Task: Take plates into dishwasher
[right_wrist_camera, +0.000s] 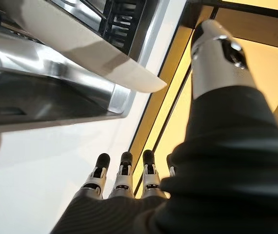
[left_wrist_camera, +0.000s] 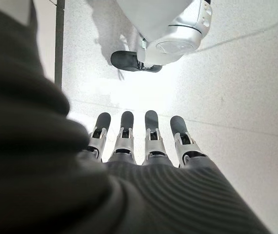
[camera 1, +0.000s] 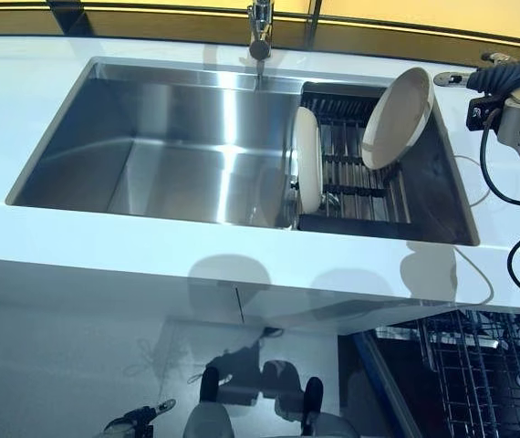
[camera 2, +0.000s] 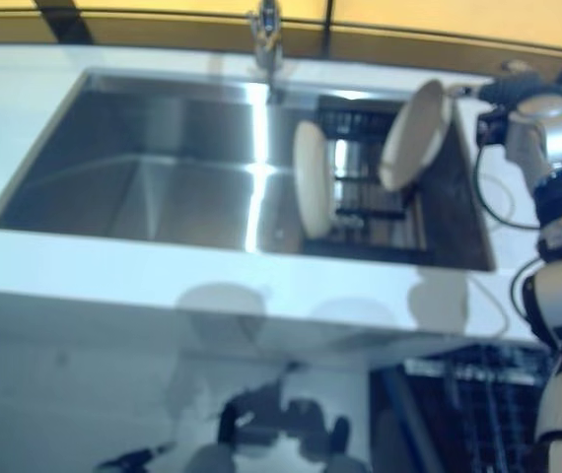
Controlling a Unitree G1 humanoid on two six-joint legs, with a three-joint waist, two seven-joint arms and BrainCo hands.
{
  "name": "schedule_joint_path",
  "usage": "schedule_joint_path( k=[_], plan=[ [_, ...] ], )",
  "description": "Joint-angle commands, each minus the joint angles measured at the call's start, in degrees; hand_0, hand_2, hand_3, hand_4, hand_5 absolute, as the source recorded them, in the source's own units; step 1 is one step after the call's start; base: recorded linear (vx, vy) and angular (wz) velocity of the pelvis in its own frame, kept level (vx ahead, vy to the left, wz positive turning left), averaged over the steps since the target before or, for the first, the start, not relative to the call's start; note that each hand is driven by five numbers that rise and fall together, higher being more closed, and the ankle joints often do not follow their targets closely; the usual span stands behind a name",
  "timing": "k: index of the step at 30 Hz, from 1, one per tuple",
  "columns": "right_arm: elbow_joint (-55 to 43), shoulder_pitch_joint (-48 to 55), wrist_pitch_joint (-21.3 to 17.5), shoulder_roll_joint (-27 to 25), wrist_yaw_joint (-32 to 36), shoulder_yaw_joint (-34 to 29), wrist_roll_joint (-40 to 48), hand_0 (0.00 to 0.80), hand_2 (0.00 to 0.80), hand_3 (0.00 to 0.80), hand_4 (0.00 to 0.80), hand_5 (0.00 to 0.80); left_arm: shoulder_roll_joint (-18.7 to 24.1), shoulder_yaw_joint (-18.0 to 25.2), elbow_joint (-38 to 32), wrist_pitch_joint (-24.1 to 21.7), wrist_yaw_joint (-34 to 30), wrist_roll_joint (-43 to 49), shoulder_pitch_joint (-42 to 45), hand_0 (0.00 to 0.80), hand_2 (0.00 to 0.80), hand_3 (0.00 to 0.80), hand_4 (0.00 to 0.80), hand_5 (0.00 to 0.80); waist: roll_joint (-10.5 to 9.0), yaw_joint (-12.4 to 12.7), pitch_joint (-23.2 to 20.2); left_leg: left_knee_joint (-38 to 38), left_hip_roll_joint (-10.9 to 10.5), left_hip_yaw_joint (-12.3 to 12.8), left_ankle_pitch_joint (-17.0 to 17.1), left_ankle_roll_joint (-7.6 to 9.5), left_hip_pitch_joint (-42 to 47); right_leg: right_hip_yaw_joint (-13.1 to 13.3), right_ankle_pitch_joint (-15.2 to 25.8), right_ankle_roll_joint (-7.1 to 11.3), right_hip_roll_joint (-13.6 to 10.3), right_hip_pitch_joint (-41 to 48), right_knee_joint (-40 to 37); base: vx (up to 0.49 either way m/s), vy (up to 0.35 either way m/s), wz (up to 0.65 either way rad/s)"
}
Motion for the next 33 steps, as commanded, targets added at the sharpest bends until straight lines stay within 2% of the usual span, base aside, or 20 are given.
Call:
schedule_joint_path(
  k=[1, 9, 19, 33],
  plan=[
    [0.09, -9.14, -3.46, -1.26, -1.07, 5.42, 0.87, 0.0, 0.0, 0.0, 0.0, 0.0, 1.5, -2.44, 2.04, 0.96, 0.36, -2.55, -2.49, 0.0, 0.0, 0.0, 0.0, 0.0, -1.89, 1.47, -0.02, -0.28, -0.38, -1.5, 1.7, 0.49, -1.0, 0.95, 1.87, 2.59, -3.34, -0.52, -0.05, 0.0, 0.0, 0.0],
    [0.01, -9.2, -4.29, -1.06, -0.81, 5.35, 1.2, 0.0, 0.0, 0.0, 0.0, 0.0, 1.55, -2.21, 2.31, 1.15, 0.08, -2.6, -2.22, 0.0, 0.0, 0.0, 0.0, 0.0, -2.09, 1.7, 0.04, -0.28, -0.53, -1.84, 1.65, 0.53, -1.0, 0.92, 1.77, 2.55, -3.24, -0.41, -0.05, 0.0, 0.0, 0.0],
    [-1.27, -8.92, -2.47, -0.53, -2.03, 5.42, 1.45, 0.0, 0.0, 0.0, 0.0, 0.0, 1.63, -2.37, 2.06, 2.19, 0.19, -3.02, -2.84, 0.0, 0.0, 0.0, 0.0, 0.0, -2.33, 1.58, 0.23, -0.28, -0.18, -1.15, 1.77, 0.43, -0.83, 0.66, 1.87, 2.68, -3.34, -0.26, -0.05, 0.0, 0.0, 0.0],
    [-2.17, -8.08, -2.19, 0.05, -3.37, 4.91, 0.17, 0.0, 0.0, 0.0, 0.0, 0.0, 1.2, -2.9, 1.76, 1.94, -0.04, -3.49, -3.43, 0.0, 0.0, 0.0, 0.0, 0.0, -2.08, 1.31, 1.5, -0.28, -0.12, -0.49, 1.99, 0.4, -1.56, 0.56, 2.13, 2.76, -3.56, -1.09, -0.05, 0.0, 0.0, 0.0]
  ],
)
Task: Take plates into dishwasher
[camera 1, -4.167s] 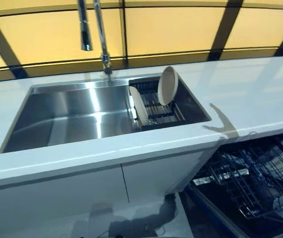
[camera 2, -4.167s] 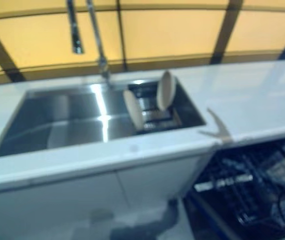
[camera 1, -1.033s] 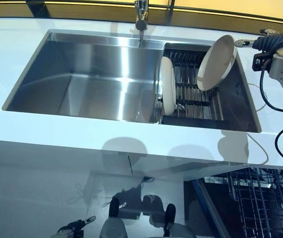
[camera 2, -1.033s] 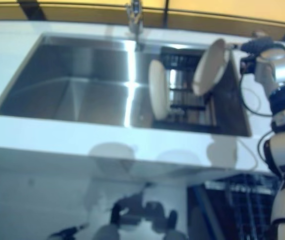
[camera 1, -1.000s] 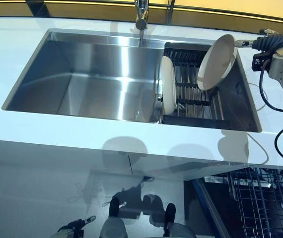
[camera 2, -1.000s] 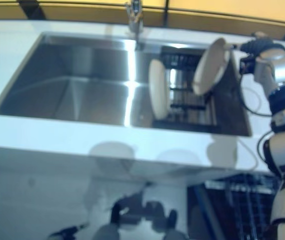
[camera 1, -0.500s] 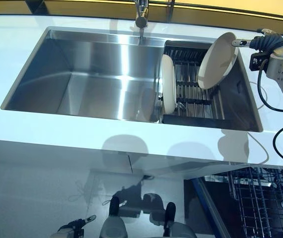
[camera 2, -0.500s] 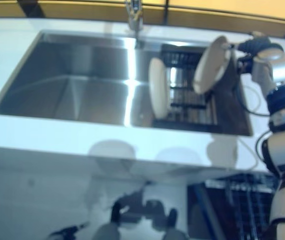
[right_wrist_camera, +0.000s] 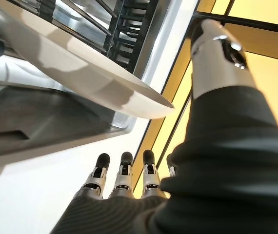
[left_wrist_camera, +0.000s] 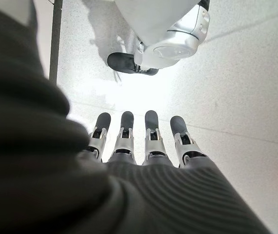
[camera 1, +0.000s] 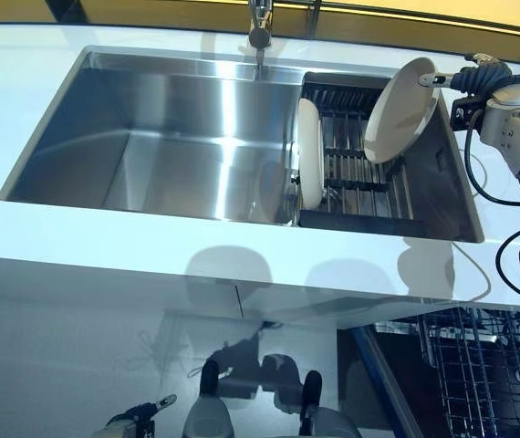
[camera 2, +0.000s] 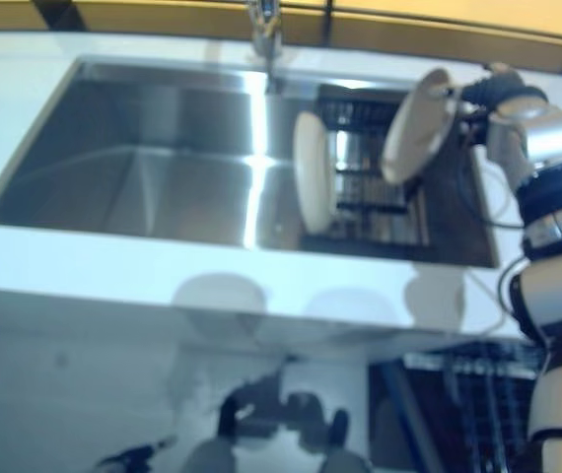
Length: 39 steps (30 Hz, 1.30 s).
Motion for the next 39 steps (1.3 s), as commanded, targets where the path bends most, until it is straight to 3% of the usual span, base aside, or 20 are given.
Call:
schedule_joint_path(
  k=[1, 39],
  plan=[
    [-1.91, -7.64, -1.76, -2.22, -1.3, 4.19, -0.96, 0.0, 0.0, 0.0, 0.0, 0.0, 1.17, -2.95, 1.81, 0.82, -0.02, -1.22, -2.75, 0.0, 0.0, 0.0, 0.0, 0.0, -1.9, 1.29, -0.03, -0.27, -0.09, -0.39, 1.99, 0.4, -1.39, 0.56, 2.14, 2.77, -3.57, -1.0, -0.05, 0.0, 0.0, 0.0],
    [-3.29, -6.74, 0.22, -2.3, -1.93, 3.56, -1.95, 0.0, 0.0, 0.0, 0.0, 0.0, 0.92, -3.19, 1.36, 2.35, 0.26, -3.3, -4.83, 0.0, 0.0, 0.0, 0.0, 0.0, -1.72, 0.51, 2.2, -0.27, -0.09, 0.64, 2.01, 0.62, -2.02, 1.16, 2.51, 2.8, -3.64, -2.27, -0.05, 0.0, 0.0, 0.0]
  ],
)
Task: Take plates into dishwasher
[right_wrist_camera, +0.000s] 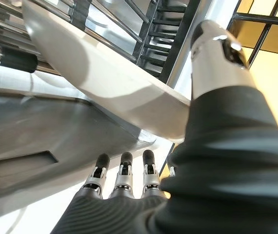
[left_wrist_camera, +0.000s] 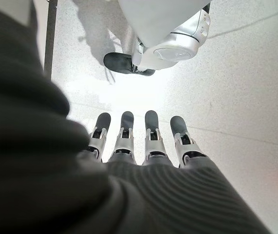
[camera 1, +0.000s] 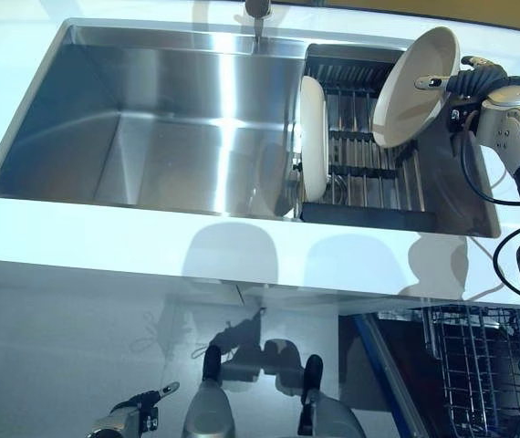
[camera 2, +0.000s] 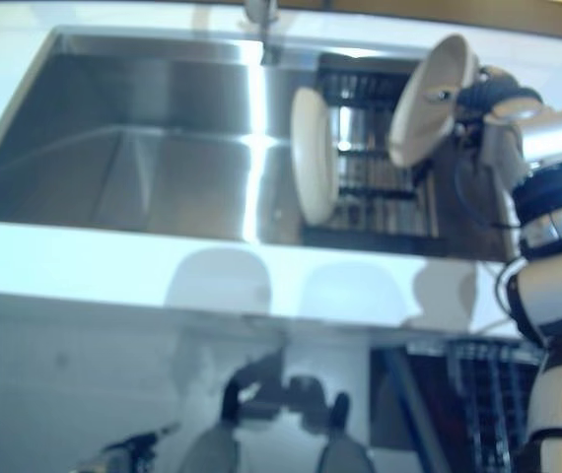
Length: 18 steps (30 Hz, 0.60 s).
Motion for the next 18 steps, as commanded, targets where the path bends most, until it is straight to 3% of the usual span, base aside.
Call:
schedule_joint_path(
  k=[1, 18],
  plan=[
    [-2.5, -6.69, -1.2, -2.42, -1.47, 3.53, -1.84, 0.0, 0.0, 0.0, 0.0, 0.0, 0.94, -3.17, 1.58, 1.38, 0.34, -1.63, -2.39, 0.0, 0.0, 0.0, 0.0, 0.0, -2.63, 0.64, -0.52, -0.25, -0.09, 0.53, 2.01, 0.61, -0.89, 1.17, 2.53, 2.8, -3.62, -1.15, -0.06, 0.0, 0.0, 0.0],
    [-2.33, -5.81, -0.45, -1.87, -2.77, 2.74, -1.47, 0.0, 0.0, 0.0, 0.0, 0.0, 0.48, -2.76, 1.72, 2.49, 0.69, -3.12, -2.54, 0.0, 0.0, 0.0, 0.0, 0.0, -2.72, 0.92, 0.14, -0.25, -0.3, 0.27, 1.99, 0.76, -0.99, 0.99, 2.56, 2.72, -3.67, -1.11, -0.06, 0.0, 0.0, 0.0]
  ],
)
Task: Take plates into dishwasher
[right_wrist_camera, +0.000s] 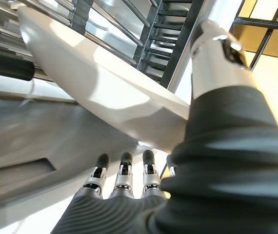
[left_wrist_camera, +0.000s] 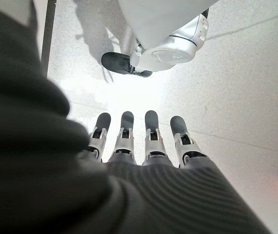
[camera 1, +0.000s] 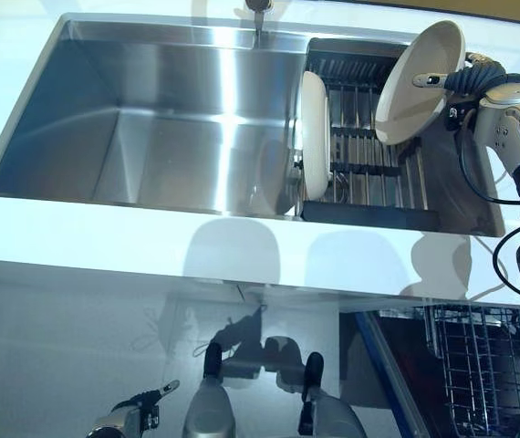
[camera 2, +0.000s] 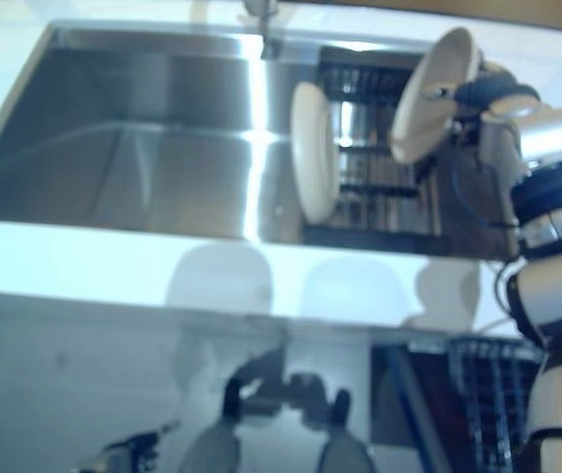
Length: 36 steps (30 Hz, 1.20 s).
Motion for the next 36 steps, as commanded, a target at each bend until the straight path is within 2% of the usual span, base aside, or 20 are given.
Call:
schedule_joint_path(
  k=[1, 11, 12, 13, 20, 24, 25, 32, 33, 34, 35, 36],
  plan=[
    [-1.14, -5.89, -0.68, -1.91, -2.09, 2.78, -1.43, 0.0, 0.0, 0.0, 0.0, 0.0, 0.54, -2.73, 1.71, 1.38, 0.57, -1.25, -2.13, 0.0, 0.0, 0.0, 0.0, 0.0, -2.54, 0.89, -0.57, -0.28, -0.29, 0.26, 1.97, 0.76, -0.68, 1.02, 2.54, 2.73, -3.69, -0.89, -0.06, 0.0, 0.0, 0.0],
    [0.07, -6.27, 0.63, -1.87, -2.06, 2.96, -0.05, 0.0, 0.0, 0.0, 0.0, 0.0, 0.11, -2.55, 1.82, 2.08, 0.91, -2.67, -2.5, 0.0, 0.0, 0.0, 0.0, 0.0, -2.43, 1.02, -0.19, -0.28, -0.4, 0.15, 1.97, 0.81, -1.18, 0.98, 2.55, 2.69, -3.72, -1.25, -0.06, 0.0, 0.0, 0.0],
    [0.19, -6.11, 0.56, -1.82, -1.95, 2.93, 0.09, 0.364, 0.364, 0.364, 0.364, 0.364, 0.07, -2.58, 1.83, 2.01, 1.01, -2.96, -2.42, 0.0, 0.0, 0.0, 0.0, 0.0, -2.35, 1.07, -0.07, -0.28, -0.41, 0.13, 1.99, 0.8, -1.24, 0.9, 2.58, 2.71, -3.78, -1.31, -0.06, 0.0, 0.0, 0.0],
    [0.21, -6.08, 0.56, -1.76, -2.22, 2.97, 0.12, 0.8, 0.8, 0.8, 0.8, 0.8, 0.11, -2.66, 1.73, 2.18, 1.08, -3.22, -2.4, 0.0, 0.0, 0.0, 0.0, 0.0, -2.28, 1.09, -0.02, -0.28, -0.4, 0.12, 1.99, 0.8, -1.26, 0.85, 2.6, 2.7, -3.82, -1.35, -0.06, 0.0, 0.0, 0.0],
    [0.56, -6.78, -1.28, -1.87, -5.65, 2.8, 0.55, 0.8, 0.8, 0.8, 0.8, 0.8, 0.09, -2.41, 1.92, 2.13, 0.72, -3.46, -2.0, 0.0, 0.0, 0.0, 0.0, 0.0, -1.94, 1.18, -0.09, -0.28, -0.57, 0.05, 2.03, 0.8, -1.43, 0.74, 2.62, 2.71, -3.85, -1.46, -0.06, 0.0, 0.0, 0.0],
    [0.39, -7.14, -1.1, -2.37, -4.52, 3.01, -0.16, 0.8, 0.8, 0.8, 0.8, 0.8, 0.2, -2.43, 1.67, 2.18, 0.59, -3.07, -1.96, 0.0, 0.0, 0.0, 0.0, 0.0, -1.91, 1.13, -0.35, -0.28, -0.61, 0.02, 1.96, 0.82, -1.27, 0.64, 2.58, 2.77, -3.86, -1.28, -0.06, 0.0, 0.0, 0.0],
    [-0.09, -6.81, -1.75, -2.47, -2.35, 2.97, -1.97, 0.8, 0.8, 0.8, 0.8, 0.8, 0.28, -2.3, 1.35, 2.28, 0.39, -2.13, -1.75, 0.0, 0.0, 0.0, 0.0, 0.0, -2.01, 1.16, -0.62, -0.28, -0.55, 0.0, 1.89, 0.74, -1.08, 0.62, 2.48, 2.85, -3.9, -1.05, -0.06, 0.0, 0.0, 0.0],
    [-2.68, -10.01, -5.14, -3.34, -0.08, 7.36, -11.96, 0.8, 0.8, 0.8, 0.8, 0.8, 0.52, -3.18, 1.49, 1.69, -0.1, -1.03, -0.78, 0.0, 0.0, 0.0, 0.0, 0.0, -2.51, 1.25, -2.07, -0.28, -0.34, 0.11, 1.72, 0.69, -0.11, 0.39, 2.29, 2.98, -3.83, -0.21, -0.06, 0.018, -0.017, 0.0],
    [-2.83, -10.94, -5.41, -3.39, 0.2, 8.43, -11.89, 0.668, 0.668, 0.668, 0.668, 0.668, 0.62, -3.35, 1.63, 1.49, -0.18, -0.86, -0.74, 0.0, 0.0, 0.0, 0.0, 0.0, -2.63, 1.32, -2.23, -0.28, -0.27, 0.13, 1.7, 0.7, -0.04, 0.36, 2.24, 2.95, -3.77, -0.1, -0.06, 0.008, -0.031, 0.0],
    [-3.13, -11.46, -5.7, -3.28, -0.12, 9.12, -11.73, 0.245, 0.245, 0.245, 0.245, 0.245, 0.79, -3.43, 1.63, 1.52, -0.34, -0.79, -0.74, 0.0, 0.0, 0.0, 0.0, 0.0, -2.72, 1.39, -2.35, -0.28, -0.24, 0.14, 1.75, 0.69, -0.04, 0.34, 2.23, 2.94, -3.73, -0.06, -0.06, 0.001, -0.039, 0.0],
    [-3.33, -11.66, -6.34, -3.28, 0.78, 9.2, -11.91, 0.0, 0.0, 0.0, 0.0, 0.0, 0.9, -3.38, 1.65, 1.61, -0.49, -0.52, -0.77, 0.0, 0.0, 0.0, 0.0, 0.0, -2.82, 1.39, -2.5, -0.28, -0.18, 0.19, 1.62, 0.63, 0.05, 0.35, 2.16, 2.98, -3.67, -0.01, -0.06, -0.009, -0.035, 0.01],
    [-3.48, -11.78, -7.5, -3.22, 0.7, 9.5, -11.83, 0.0, 0.0, 0.0, 0.0, 0.0, 0.98, -3.38, 1.54, 1.69, -0.53, -0.41, -0.75, 0.0, 0.0, 0.0, 0.0, 0.0, -2.87, 1.48, -2.6, -0.28, -0.13, 0.16, 1.68, 0.62, 0.01, 0.3, 2.17, 3.0, -3.63, -0.04, -0.06, -0.014, -0.035, 0.03]
  ],
)
